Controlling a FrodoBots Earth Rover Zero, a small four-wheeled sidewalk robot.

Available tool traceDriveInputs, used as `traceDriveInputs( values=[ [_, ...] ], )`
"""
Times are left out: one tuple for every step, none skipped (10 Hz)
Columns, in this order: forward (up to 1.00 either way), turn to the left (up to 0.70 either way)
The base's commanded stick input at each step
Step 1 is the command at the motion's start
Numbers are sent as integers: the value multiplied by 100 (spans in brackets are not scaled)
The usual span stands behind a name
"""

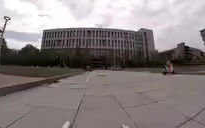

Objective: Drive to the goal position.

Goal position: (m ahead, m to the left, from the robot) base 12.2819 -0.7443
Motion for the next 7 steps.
traceDriveInputs(
  values=[
    [70, 3],
    [70, 3],
    [70, 3],
    [70, 3],
    [70, 3],
    [70, 3],
    [70, 2]
  ],
)
